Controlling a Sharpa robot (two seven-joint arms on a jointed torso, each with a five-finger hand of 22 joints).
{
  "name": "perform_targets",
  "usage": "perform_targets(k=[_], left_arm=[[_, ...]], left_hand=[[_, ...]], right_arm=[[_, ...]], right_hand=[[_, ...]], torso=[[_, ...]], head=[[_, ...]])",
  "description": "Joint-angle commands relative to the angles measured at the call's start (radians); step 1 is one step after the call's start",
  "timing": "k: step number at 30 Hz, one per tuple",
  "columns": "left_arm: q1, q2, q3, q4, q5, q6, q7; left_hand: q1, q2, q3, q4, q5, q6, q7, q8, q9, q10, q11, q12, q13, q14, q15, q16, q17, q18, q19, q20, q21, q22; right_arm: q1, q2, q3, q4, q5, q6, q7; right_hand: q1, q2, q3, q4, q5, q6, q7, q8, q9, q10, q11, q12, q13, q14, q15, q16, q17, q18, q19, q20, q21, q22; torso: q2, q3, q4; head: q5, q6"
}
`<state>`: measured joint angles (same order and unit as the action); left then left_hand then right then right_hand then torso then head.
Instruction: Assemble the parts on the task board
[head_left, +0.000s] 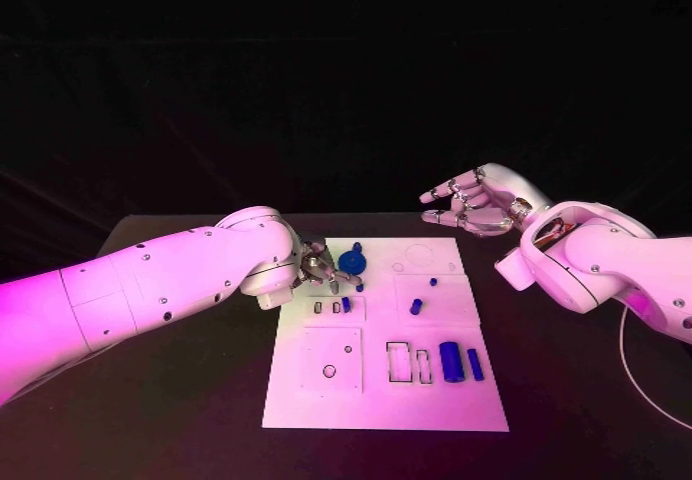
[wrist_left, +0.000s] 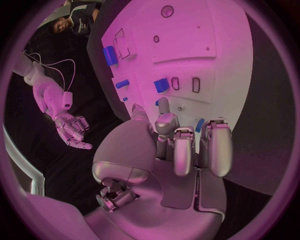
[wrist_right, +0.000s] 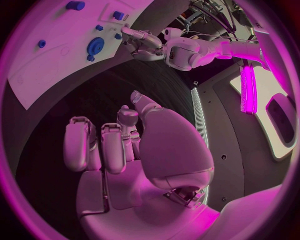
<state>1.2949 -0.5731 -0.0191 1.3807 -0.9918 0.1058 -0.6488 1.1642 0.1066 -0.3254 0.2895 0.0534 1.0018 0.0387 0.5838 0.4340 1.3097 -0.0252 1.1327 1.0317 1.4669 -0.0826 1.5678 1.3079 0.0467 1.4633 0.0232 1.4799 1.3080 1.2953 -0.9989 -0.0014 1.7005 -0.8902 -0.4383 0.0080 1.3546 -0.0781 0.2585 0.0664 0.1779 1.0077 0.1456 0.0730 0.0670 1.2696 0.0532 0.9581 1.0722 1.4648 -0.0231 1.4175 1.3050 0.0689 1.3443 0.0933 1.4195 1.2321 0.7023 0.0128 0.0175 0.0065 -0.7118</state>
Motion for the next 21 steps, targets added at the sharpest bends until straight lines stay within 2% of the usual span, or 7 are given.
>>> perform_targets(k=[1,8,21], left_arm=[[0.002,0.015,-0.001,-0.016,-0.047,0.087,-0.020],[0.002,0.043,-0.006,-0.049,-0.053,0.117,-0.024],[0.001,0.075,-0.013,-0.078,-0.055,0.146,-0.028]], left_hand=[[0.002,0.010,-0.009,-0.001,-0.006,-0.008,-0.001,0.007,0.005,-0.001,-0.006,0.004,0.003,0.104,-0.009,0.003,0.263,-0.017,0.057,-0.007,0.005,0.124],[0.001,0.014,-0.012,-0.001,-0.006,-0.011,-0.002,0.018,0.016,0.003,-0.007,0.012,0.012,0.104,-0.010,0.003,0.263,-0.019,0.061,-0.007,0.010,0.133],[0.010,0.027,-0.012,-0.004,-0.005,-0.019,-0.004,0.036,0.035,0.009,-0.009,0.023,0.024,0.104,-0.011,0.003,0.263,-0.021,0.066,-0.009,0.018,0.146]], right_arm=[[0.000,0.000,0.000,0.000,-0.014,0.019,-0.009],[0.000,0.000,-0.001,0.000,-0.018,0.021,-0.012],[0.000,0.004,-0.002,-0.003,-0.019,0.026,-0.015]], right_hand=[[0.000,-0.006,-0.001,0.001,0.005,0.007,0.000,0.001,0.001,0.000,0.001,-0.001,-0.001,0.047,0.005,-0.002,-0.001,0.007,-0.007,-0.001,-0.003,-0.001],[0.000,-0.006,-0.001,0.001,0.005,0.007,0.000,0.001,0.001,0.000,0.001,-0.001,-0.001,0.047,0.005,-0.002,-0.001,0.007,-0.007,-0.001,-0.003,-0.001],[-0.001,-0.005,-0.002,0.002,0.010,0.007,0.000,0.001,0.001,-0.001,0.001,-0.003,-0.003,0.046,0.005,-0.006,-0.004,0.008,-0.010,-0.001,-0.006,-0.006]], torso=[[0.001,-0.0011,0.0015],[0.004,-0.0004,-0.0010],[0.004,0.0000,-0.0001]], head=[[0.000,-0.005],[0.003,-0.010],[0.001,-0.020]])
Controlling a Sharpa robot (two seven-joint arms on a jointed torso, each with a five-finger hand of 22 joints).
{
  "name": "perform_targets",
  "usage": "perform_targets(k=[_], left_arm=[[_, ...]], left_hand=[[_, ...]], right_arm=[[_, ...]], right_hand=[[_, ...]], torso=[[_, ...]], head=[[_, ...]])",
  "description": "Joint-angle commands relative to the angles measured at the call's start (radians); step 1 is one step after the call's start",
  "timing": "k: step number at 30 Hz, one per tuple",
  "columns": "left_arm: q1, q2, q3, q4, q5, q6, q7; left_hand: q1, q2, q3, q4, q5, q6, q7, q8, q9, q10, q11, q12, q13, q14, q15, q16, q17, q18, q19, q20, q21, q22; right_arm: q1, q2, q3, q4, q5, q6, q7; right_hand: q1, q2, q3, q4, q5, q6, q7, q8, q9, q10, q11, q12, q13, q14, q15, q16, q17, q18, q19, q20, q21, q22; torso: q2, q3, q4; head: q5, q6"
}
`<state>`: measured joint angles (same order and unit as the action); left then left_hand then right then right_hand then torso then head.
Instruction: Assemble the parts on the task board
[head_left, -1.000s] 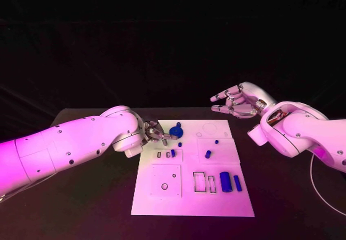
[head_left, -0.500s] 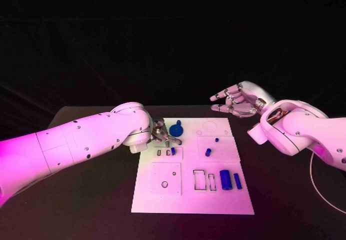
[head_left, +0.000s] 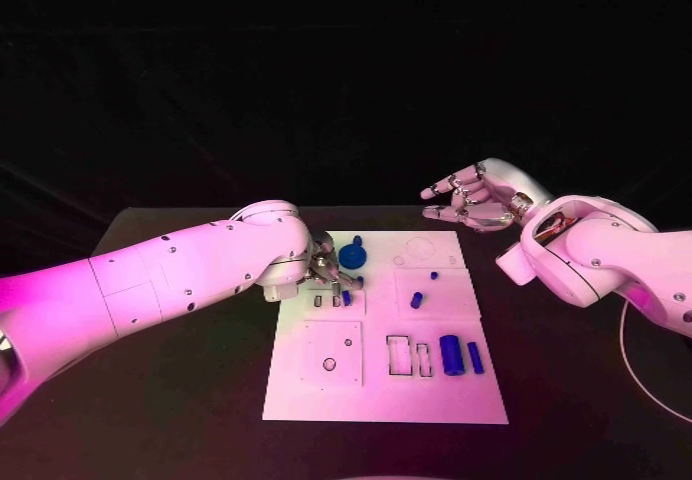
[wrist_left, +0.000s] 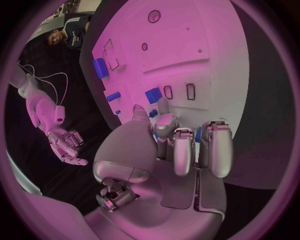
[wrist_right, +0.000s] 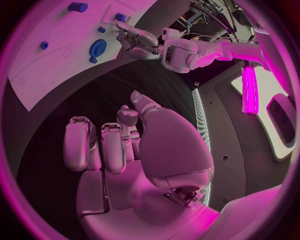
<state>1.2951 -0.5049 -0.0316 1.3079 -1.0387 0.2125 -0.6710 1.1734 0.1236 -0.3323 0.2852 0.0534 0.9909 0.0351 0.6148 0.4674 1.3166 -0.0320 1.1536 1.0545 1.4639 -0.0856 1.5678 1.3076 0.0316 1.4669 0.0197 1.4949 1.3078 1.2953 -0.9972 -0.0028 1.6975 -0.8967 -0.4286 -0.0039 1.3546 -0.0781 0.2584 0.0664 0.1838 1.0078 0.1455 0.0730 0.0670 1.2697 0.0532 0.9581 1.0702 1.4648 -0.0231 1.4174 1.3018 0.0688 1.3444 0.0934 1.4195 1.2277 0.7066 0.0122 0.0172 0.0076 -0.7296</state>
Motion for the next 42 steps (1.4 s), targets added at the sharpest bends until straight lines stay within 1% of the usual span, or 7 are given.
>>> perform_targets(k=[1,16,28,32,38,40,42], left_arm=[[0.000,0.010,-0.002,-0.008,-0.008,0.043,-0.006],[-0.001,0.028,-0.010,-0.022,-0.009,0.070,-0.008],[-0.001,0.031,-0.010,-0.020,-0.009,0.068,-0.008],[-0.001,0.032,-0.010,-0.019,-0.009,0.064,-0.008],[-0.001,0.031,-0.009,-0.018,-0.002,0.052,-0.007],[-0.001,0.030,-0.009,-0.016,0.004,0.049,-0.007],[-0.002,0.026,-0.009,-0.012,0.015,0.046,-0.006]], left_hand=[[0.002,0.011,-0.005,0.000,-0.005,-0.008,-0.001,0.007,0.003,0.002,-0.003,0.002,0.002,0.107,-0.008,0.003,0.263,-0.006,0.062,-0.005,0.004,0.147],[0.010,0.016,-0.002,-0.003,-0.005,-0.013,-0.002,0.016,0.014,0.005,-0.003,0.007,0.008,0.107,-0.009,0.003,0.263,-0.008,0.065,-0.006,0.008,0.154],[0.065,0.032,0.029,-0.026,-0.005,-0.031,-0.003,0.037,0.041,0.004,-0.005,0.008,0.010,0.107,-0.010,0.003,0.263,-0.008,0.065,-0.007,0.009,0.157],[0.116,0.047,0.067,-0.056,-0.005,-0.042,-0.004,0.045,0.054,0.003,-0.006,0.007,0.012,0.107,-0.011,0.003,0.263,-0.008,0.065,-0.008,0.009,0.159],[0.254,0.081,0.170,-0.143,0.008,-0.072,-0.013,0.035,0.059,-0.010,-0.015,-0.008,0.002,0.107,-0.018,0.003,0.263,-0.007,0.063,-0.013,0.006,0.155],[0.297,0.080,0.210,-0.173,0.027,-0.085,-0.012,0.027,0.057,-0.018,-0.015,-0.018,-0.004,0.107,-0.019,0.003,0.263,-0.007,0.063,-0.015,0.004,0.154],[0.328,0.070,0.261,-0.199,0.045,-0.095,-0.006,0.017,0.056,-0.028,-0.010,-0.033,-0.015,0.107,-0.017,0.003,0.263,-0.006,0.061,-0.014,0.002,0.151]], right_arm=[[0.000,0.002,0.000,-0.001,-0.012,0.017,-0.003],[0.000,0.003,-0.001,-0.003,-0.012,0.020,-0.005],[0.000,0.008,-0.002,-0.007,-0.012,0.026,-0.006],[0.000,0.011,-0.002,-0.009,-0.012,0.028,-0.006],[0.000,0.014,-0.004,-0.014,-0.012,0.032,-0.008],[-0.001,0.015,-0.004,-0.015,-0.012,0.034,-0.008],[-0.001,0.017,-0.005,-0.017,-0.012,0.036,-0.009]], right_hand=[[-0.001,-0.005,-0.002,0.002,0.004,0.007,0.000,0.001,0.001,-0.001,0.001,-0.003,-0.001,0.046,0.005,-0.006,-0.001,0.008,-0.010,-0.001,-0.006,-0.001],[-0.002,-0.005,-0.002,0.002,0.005,0.007,0.000,0.001,0.001,-0.001,0.001,-0.003,-0.002,0.045,0.005,-0.007,-0.003,0.009,-0.011,-0.001,-0.007,-0.003],[-0.002,-0.004,-0.002,0.003,0.006,0.007,0.000,0.001,0.001,-0.002,0.001,-0.004,-0.002,0.045,0.005,-0.008,-0.004,0.009,-0.011,-0.001,-0.008,-0.004],[-0.002,-0.004,-0.002,0.003,0.006,0.007,0.000,0.001,0.001,-0.002,0.001,-0.004,-0.002,0.045,0.005,-0.008,-0.004,0.009,-0.011,-0.001,-0.008,-0.004],[-0.002,-0.004,-0.002,0.003,0.006,0.007,0.000,0.001,0.001,-0.002,0.001,-0.004,-0.002,0.045,0.005,-0.008,-0.004,0.009,-0.011,-0.001,-0.008,-0.004],[-0.004,-0.003,-0.003,0.004,0.008,0.007,0.000,0.001,0.001,-0.001,0.001,-0.003,-0.002,0.045,0.005,-0.008,-0.004,0.009,-0.012,-0.001,-0.009,-0.006],[-0.004,-0.003,-0.003,0.004,0.008,0.007,0.000,0.001,0.001,-0.001,0.001,-0.003,-0.002,0.045,0.005,-0.008,-0.004,0.009,-0.012,-0.001,-0.009,-0.006]], torso=[[-0.001,0.0007,0.0005],[0.000,0.0018,0.0015],[0.001,0.0017,0.0013],[0.001,0.0022,0.0014],[0.001,0.0020,0.0013],[0.001,0.0017,0.0014],[0.001,0.0022,0.0007]], head=[[-0.001,-0.003],[-0.001,-0.009],[-0.001,-0.012],[-0.001,-0.013],[-0.001,-0.016],[-0.001,-0.017],[0.000,-0.018]])
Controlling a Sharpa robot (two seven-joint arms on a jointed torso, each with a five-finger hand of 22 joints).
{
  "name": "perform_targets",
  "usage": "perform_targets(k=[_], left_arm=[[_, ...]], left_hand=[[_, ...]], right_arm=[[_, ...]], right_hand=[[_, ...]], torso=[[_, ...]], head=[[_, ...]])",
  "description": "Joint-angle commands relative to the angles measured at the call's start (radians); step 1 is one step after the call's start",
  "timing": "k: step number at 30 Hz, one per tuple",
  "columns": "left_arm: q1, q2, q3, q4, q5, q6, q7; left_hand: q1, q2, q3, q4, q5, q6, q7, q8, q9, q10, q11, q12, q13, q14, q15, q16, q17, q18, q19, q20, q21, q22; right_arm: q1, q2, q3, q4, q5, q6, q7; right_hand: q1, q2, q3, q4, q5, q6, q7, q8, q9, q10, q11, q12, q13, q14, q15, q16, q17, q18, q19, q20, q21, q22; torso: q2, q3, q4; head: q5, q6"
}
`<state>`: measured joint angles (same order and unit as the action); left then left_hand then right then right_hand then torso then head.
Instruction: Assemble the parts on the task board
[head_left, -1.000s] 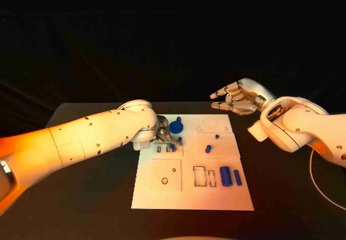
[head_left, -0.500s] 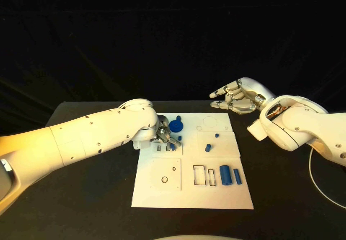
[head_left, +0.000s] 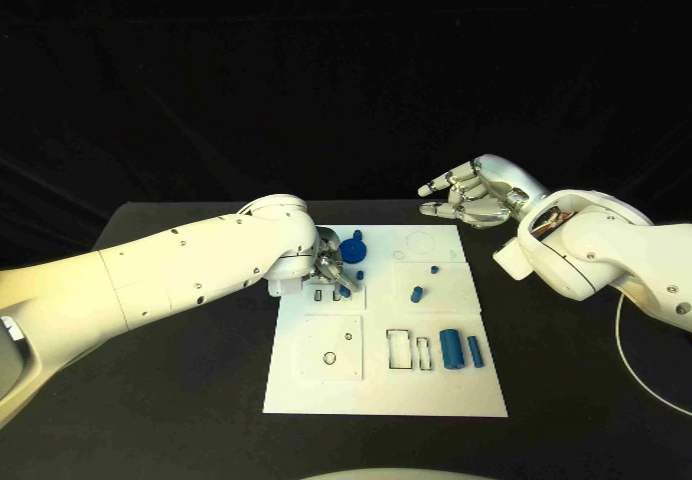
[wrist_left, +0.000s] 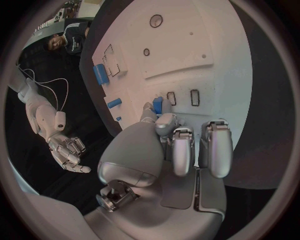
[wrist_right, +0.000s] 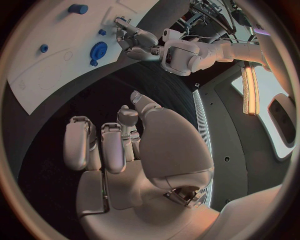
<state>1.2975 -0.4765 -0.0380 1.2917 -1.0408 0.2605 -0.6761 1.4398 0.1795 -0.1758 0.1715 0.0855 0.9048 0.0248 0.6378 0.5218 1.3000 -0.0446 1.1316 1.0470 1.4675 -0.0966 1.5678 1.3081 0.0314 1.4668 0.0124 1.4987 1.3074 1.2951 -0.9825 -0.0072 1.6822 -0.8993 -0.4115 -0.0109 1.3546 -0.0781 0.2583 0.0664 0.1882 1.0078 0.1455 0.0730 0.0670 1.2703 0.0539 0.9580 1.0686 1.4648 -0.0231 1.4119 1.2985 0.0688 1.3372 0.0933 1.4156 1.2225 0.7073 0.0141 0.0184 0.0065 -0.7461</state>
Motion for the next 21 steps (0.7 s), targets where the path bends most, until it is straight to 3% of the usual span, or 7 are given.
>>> perform_targets(k=[1,8,9,11,12,16,21], left_arm=[[-0.004,-0.004,-0.002,0.006,0.021,-0.003,-0.001],[-0.005,-0.028,0.002,0.031,0.047,-0.019,0.002],[-0.005,-0.034,0.002,0.036,0.049,-0.025,0.003],[-0.005,-0.047,0.003,0.049,0.053,-0.041,0.004],[-0.005,-0.054,0.004,0.055,0.054,-0.050,0.005],[-0.005,-0.076,0.004,0.075,0.056,-0.092,0.008],[-0.014,-0.100,0.004,0.102,0.048,-0.154,0.011]], left_hand=[[0.064,0.006,0.127,-0.090,0.015,-0.011,0.007,-0.009,0.001,-0.013,0.005,-0.017,-0.013,0.103,-0.003,0.003,0.263,-0.006,0.061,-0.005,-0.003,0.150],[0.007,-0.079,0.335,-0.085,0.014,-0.006,0.011,-0.018,0.008,-0.011,0.019,-0.033,-0.025,0.103,0.005,0.003,0.263,-0.004,0.059,0.001,-0.007,0.149],[-0.050,-0.146,0.489,-0.080,0.010,-0.004,0.013,-0.013,0.020,-0.006,0.017,-0.033,-0.025,0.103,0.003,0.003,0.263,-0.005,0.059,0.007,-0.008,0.150],[-0.068,-0.169,0.540,-0.078,0.009,-0.003,0.014,-0.011,0.023,-0.005,0.016,-0.032,-0.025,0.103,0.003,0.003,0.263,-0.005,0.060,0.009,-0.008,0.150],[-0.116,-0.207,0.648,-0.083,0.007,-0.003,0.014,-0.001,0.038,-0.001,0.016,-0.031,-0.024,0.103,0.006,0.003,0.263,-0.005,0.060,0.007,-0.008,0.152],[-0.165,-0.243,0.741,-0.095,0.003,-0.005,0.015,0.012,0.054,0.006,0.015,-0.024,-0.019,0.103,0.005,0.003,0.263,-0.006,0.063,0.007,-0.005,0.159],[-0.186,-0.253,0.777,-0.105,0.002,-0.006,0.015,0.021,0.064,0.008,0.013,-0.021,-0.018,0.103,0.005,0.003,0.263,-0.007,0.065,0.006,-0.002,0.163]], right_arm=[[-0.001,0.003,-0.001,-0.002,-0.009,0.020,-0.002],[-0.001,0.007,-0.002,-0.006,-0.007,0.023,-0.002],[-0.001,0.008,-0.002,-0.007,-0.007,0.024,-0.002],[-0.001,0.009,-0.002,-0.009,-0.005,0.025,-0.002],[-0.001,0.010,-0.002,-0.010,-0.005,0.025,-0.001],[-0.001,0.011,-0.003,-0.012,-0.003,0.025,0.000],[-0.002,0.011,-0.004,-0.013,0.000,0.026,0.001]], right_hand=[[-0.004,-0.003,-0.002,0.004,0.004,0.007,0.000,0.001,0.001,-0.002,0.001,-0.003,-0.001,0.045,0.005,-0.003,-0.001,0.009,-0.005,-0.001,-0.005,-0.001],[-0.005,-0.003,-0.003,0.004,0.004,0.007,0.000,0.001,0.001,-0.002,0.001,-0.003,-0.001,0.045,0.005,-0.004,-0.003,0.010,-0.007,-0.001,-0.007,-0.003],[-0.005,-0.003,-0.003,0.005,0.004,0.007,0.000,0.001,0.001,-0.003,0.001,-0.005,-0.003,0.045,0.005,-0.005,-0.004,0.010,-0.008,-0.001,-0.007,-0.004],[-0.005,-0.003,-0.003,0.005,0.004,0.007,0.000,0.001,0.001,-0.004,0.001,-0.005,-0.003,0.045,0.005,-0.005,-0.004,0.010,-0.008,-0.001,-0.008,-0.005],[-0.005,-0.003,-0.003,0.005,0.004,0.007,0.000,0.001,0.001,-0.004,0.001,-0.005,-0.003,0.045,0.005,-0.005,-0.004,0.010,-0.008,-0.001,-0.008,-0.005],[-0.007,-0.003,-0.004,0.006,0.005,0.007,0.000,0.000,0.000,-0.004,0.001,-0.005,-0.003,0.044,0.005,-0.006,-0.005,0.010,-0.009,-0.001,-0.009,-0.007],[-0.009,-0.003,-0.005,0.007,0.005,0.007,0.000,0.000,0.000,-0.004,0.001,-0.006,-0.004,0.044,0.005,-0.006,-0.005,0.011,-0.010,-0.001,-0.010,-0.008]], torso=[[0.001,0.0004,-0.0008],[0.000,0.0007,0.0007],[0.000,0.0011,0.0008],[-0.001,0.0017,0.0016],[-0.001,0.0018,0.0018],[-0.002,0.0025,0.0038],[-0.002,0.0063,0.0065]], head=[[0.001,-0.002],[-0.002,-0.004],[-0.001,-0.004],[-0.002,-0.004],[-0.002,-0.004],[-0.002,-0.004],[-0.002,-0.007]])
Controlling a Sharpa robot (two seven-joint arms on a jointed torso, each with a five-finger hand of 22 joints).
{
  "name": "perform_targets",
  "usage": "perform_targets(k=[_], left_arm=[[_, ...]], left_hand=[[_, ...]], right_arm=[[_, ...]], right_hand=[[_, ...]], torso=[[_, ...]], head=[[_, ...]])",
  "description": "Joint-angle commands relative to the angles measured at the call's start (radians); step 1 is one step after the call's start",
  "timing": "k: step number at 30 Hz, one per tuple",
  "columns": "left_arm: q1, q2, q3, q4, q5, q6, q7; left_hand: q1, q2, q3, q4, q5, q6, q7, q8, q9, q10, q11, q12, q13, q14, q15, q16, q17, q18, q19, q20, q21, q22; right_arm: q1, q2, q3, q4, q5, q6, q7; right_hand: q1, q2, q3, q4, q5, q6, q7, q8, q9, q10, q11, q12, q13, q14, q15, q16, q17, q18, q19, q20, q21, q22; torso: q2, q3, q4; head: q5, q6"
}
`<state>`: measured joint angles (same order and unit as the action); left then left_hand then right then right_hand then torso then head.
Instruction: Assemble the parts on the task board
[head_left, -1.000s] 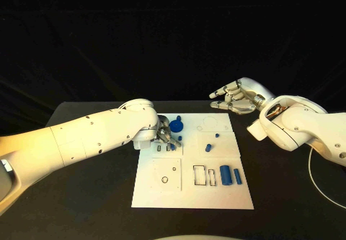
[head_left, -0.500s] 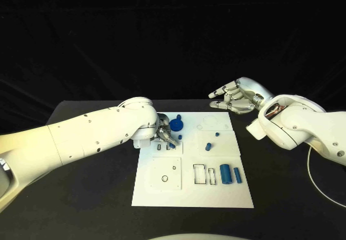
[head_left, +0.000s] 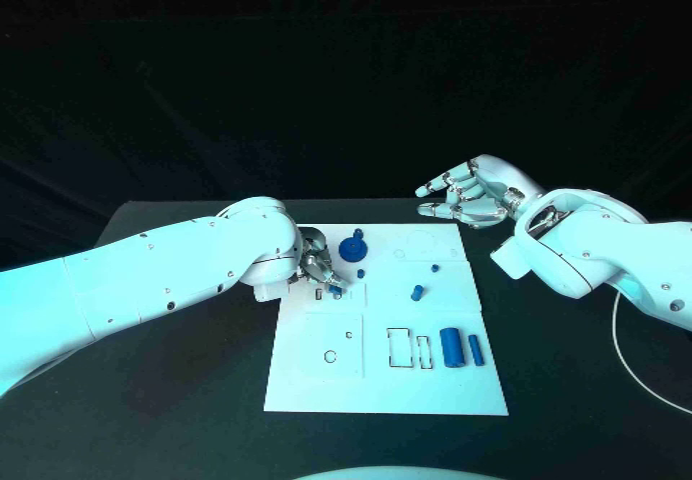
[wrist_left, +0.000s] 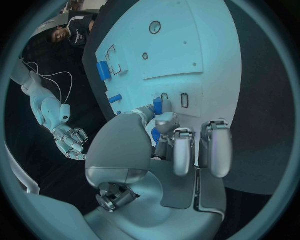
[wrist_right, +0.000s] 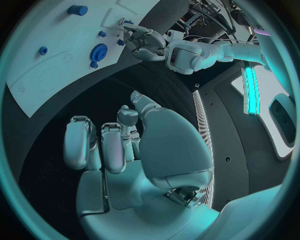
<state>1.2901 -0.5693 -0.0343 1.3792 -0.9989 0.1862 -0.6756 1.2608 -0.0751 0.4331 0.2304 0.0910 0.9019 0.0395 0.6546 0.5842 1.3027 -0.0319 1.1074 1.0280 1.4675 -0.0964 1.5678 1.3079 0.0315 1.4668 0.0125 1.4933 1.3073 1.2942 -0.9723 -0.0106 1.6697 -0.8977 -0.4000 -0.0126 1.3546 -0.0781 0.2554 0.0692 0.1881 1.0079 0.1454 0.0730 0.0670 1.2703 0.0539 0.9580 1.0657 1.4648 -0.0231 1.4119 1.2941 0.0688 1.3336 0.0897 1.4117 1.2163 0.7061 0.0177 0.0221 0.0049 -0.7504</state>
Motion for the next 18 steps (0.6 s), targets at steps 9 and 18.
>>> perform_targets(k=[9,18], left_arm=[[-0.040,-0.023,-0.001,0.032,-0.064,-0.140,0.012],[-0.063,-0.014,-0.001,0.026,-0.104,-0.166,0.011]], left_hand=[[-0.020,-0.003,0.188,-0.170,-0.005,-0.005,0.000,0.010,0.008,0.008,-0.001,0.006,0.003,0.103,0.005,0.003,0.263,-0.008,0.066,0.005,0.006,0.167],[-0.025,-0.004,0.196,-0.172,-0.005,-0.005,0.000,0.013,0.011,0.008,-0.001,0.006,0.001,0.103,0.005,0.003,0.263,-0.008,0.067,0.005,0.007,0.169]], right_arm=[[-0.001,-0.002,-0.001,-0.002,0.000,0.015,0.005],[-0.001,-0.002,-0.002,-0.003,0.006,0.019,0.004]], right_hand=[[-0.011,-0.003,-0.003,0.006,0.005,0.006,0.000,0.000,0.000,-0.005,0.001,-0.006,-0.002,0.044,0.005,-0.007,-0.001,0.011,-0.006,0.003,-0.006,-0.002],[-0.013,-0.002,-0.004,0.007,0.005,0.006,0.001,0.000,0.000,-0.005,0.001,-0.006,-0.003,0.044,0.005,-0.008,-0.002,0.011,-0.007,0.003,-0.007,-0.004]], torso=[[-0.002,0.0036,0.0044],[-0.001,0.0037,0.0021]], head=[[0.003,-0.004],[0.005,-0.005]])
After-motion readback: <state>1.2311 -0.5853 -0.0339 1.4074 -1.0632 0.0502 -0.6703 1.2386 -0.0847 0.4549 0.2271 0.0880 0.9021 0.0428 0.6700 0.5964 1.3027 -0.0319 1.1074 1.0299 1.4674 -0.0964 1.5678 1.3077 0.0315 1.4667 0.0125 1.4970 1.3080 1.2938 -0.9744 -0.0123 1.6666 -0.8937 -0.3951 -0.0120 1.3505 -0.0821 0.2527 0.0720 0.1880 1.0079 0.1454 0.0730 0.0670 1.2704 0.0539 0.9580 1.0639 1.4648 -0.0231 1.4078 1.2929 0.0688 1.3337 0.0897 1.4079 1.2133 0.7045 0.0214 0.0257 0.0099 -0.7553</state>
